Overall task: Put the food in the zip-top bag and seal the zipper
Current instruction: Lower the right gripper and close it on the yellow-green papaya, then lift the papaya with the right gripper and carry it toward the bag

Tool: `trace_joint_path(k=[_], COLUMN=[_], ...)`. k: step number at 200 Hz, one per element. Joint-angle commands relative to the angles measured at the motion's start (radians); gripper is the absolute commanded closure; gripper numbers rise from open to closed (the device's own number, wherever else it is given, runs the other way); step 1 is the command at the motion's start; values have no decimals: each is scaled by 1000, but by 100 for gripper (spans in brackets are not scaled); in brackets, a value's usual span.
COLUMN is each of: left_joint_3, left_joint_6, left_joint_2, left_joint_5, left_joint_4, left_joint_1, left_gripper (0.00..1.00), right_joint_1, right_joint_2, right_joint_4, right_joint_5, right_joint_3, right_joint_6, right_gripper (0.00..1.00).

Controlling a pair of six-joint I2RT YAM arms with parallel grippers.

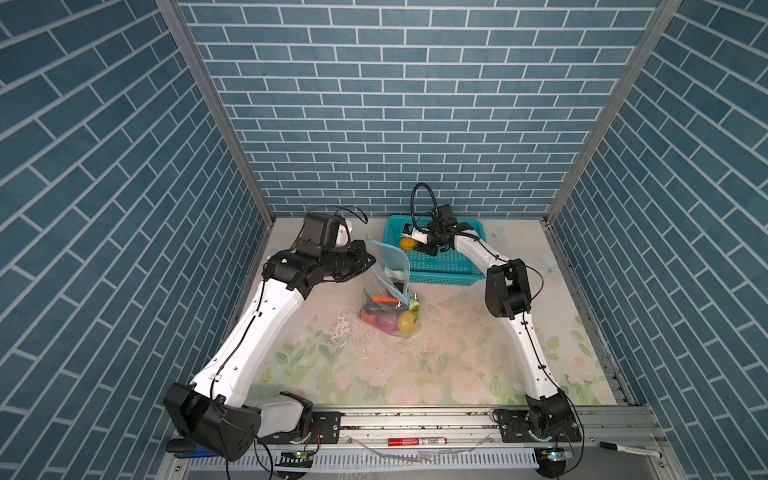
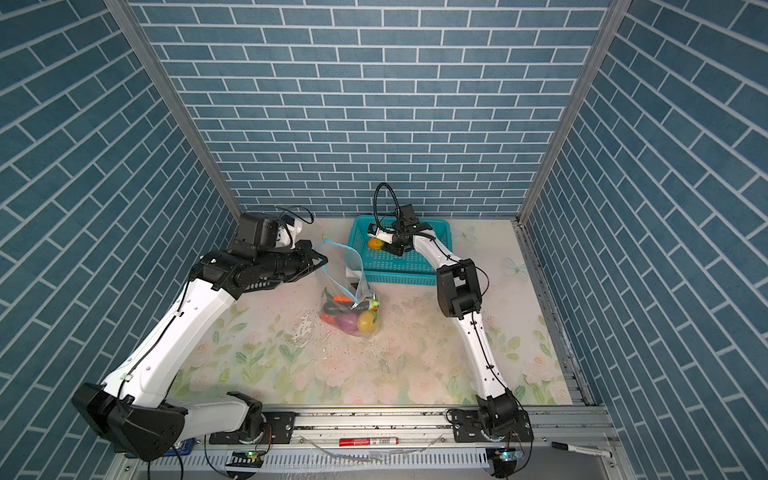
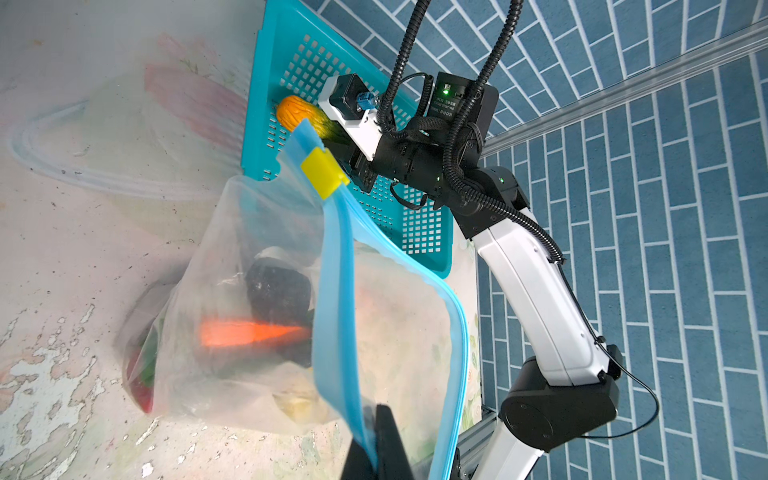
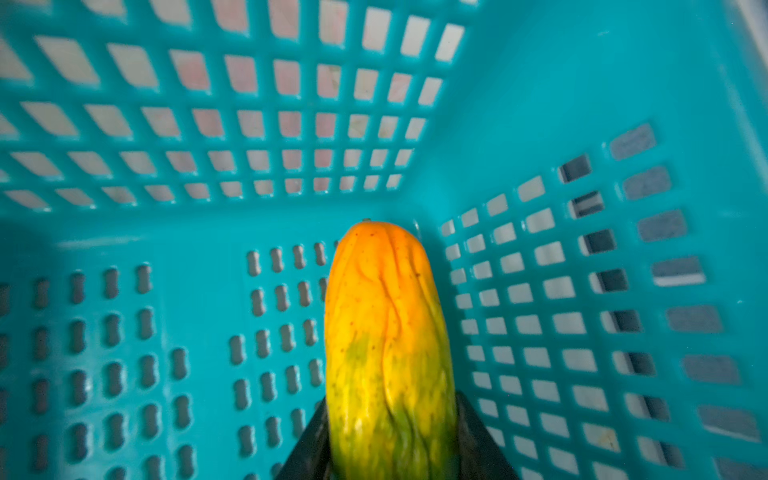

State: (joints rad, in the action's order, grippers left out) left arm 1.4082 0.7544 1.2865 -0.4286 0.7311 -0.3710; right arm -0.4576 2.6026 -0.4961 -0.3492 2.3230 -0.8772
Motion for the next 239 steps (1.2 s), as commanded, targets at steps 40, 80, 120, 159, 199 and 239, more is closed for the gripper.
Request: trace_joint_path(k=[40,80,120,159,199,239], left_joint_3=[-8,-14,-28,-33,-27,-37], left_joint_6=[-22,-23,-20,-20,-8,-12], left_joint_2=[-16,-18,-11,-5,22,15], left_joint_5=[-20,-22,-37,-45,-73,-75], left_joint_4=[-32,-50,-67,-80,-94,-107], left_joint_1=[6,8,8,8,7,9], left_gripper=[100,100,100,100,100,100], right_joint_1=[-6,-5,-19,-30,-71,-110], right_joint_2=[-221,-350,-493,-634,-778,-877], right_joint_4=[-34,2,-43,-73,-134,-218], right_joint_5=[72,156,200,243,295,335], right_joint_3=[-162,-299,-393,-516,-586,-601], right_joint_6=[158,299,461,577,732,931], right_gripper=[89,90,91,94,98,100])
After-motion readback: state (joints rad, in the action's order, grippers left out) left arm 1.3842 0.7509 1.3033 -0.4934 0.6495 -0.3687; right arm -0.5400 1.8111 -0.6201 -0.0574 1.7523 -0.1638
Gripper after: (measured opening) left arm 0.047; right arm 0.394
